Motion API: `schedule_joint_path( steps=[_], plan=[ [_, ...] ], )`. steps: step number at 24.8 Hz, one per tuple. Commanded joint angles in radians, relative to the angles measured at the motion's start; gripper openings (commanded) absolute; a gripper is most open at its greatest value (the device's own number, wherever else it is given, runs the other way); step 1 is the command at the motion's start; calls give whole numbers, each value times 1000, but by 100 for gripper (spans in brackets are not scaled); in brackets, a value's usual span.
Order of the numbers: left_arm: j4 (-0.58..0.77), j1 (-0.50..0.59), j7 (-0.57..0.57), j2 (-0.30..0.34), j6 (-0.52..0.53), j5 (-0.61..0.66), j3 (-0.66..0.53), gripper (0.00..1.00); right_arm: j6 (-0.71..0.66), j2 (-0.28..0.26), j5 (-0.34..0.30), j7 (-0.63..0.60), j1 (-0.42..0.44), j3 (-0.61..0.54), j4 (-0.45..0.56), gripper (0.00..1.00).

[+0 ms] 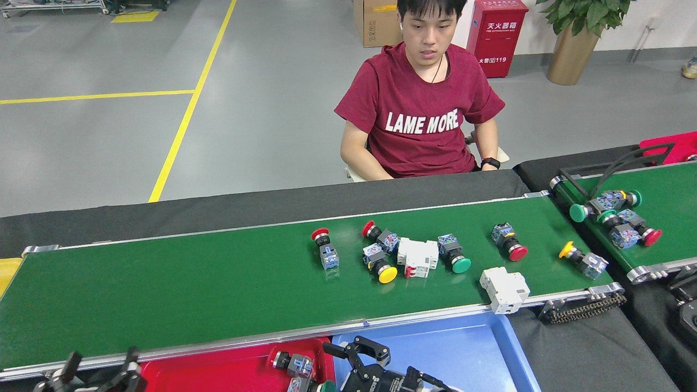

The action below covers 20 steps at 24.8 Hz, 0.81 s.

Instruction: Pick switch part from conveyor to tray

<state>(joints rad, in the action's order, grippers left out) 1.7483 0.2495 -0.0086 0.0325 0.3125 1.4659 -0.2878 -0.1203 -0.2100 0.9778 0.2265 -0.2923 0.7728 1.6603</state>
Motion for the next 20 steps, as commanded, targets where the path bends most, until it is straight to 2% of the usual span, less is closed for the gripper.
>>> schedule_joint_path(
  steps=[1,4,8,12,16,20],
  plan=[
    [26,-55,-19,-16,-115,59,108,100,163,3,4,-29,-25,-75,12,95],
    [8,-153,-68,-51,-242,149,283,100,252,-17,12,-113,-11,-216,-2,95],
    [-64,-248,-142,-126,-329,183,392,100,263,-74,13,-136,84,-389,-16,95],
    [-202,-334,-145,-135,-438,235,447,99,254,-132,13,-277,228,-491,-13,96],
    [-285,-401,-145,-135,-449,231,440,99,223,-173,10,-305,392,-538,16,96],
    [-302,-411,-145,-134,-447,229,435,99,195,-190,10,-328,473,-546,45,96]
  ],
)
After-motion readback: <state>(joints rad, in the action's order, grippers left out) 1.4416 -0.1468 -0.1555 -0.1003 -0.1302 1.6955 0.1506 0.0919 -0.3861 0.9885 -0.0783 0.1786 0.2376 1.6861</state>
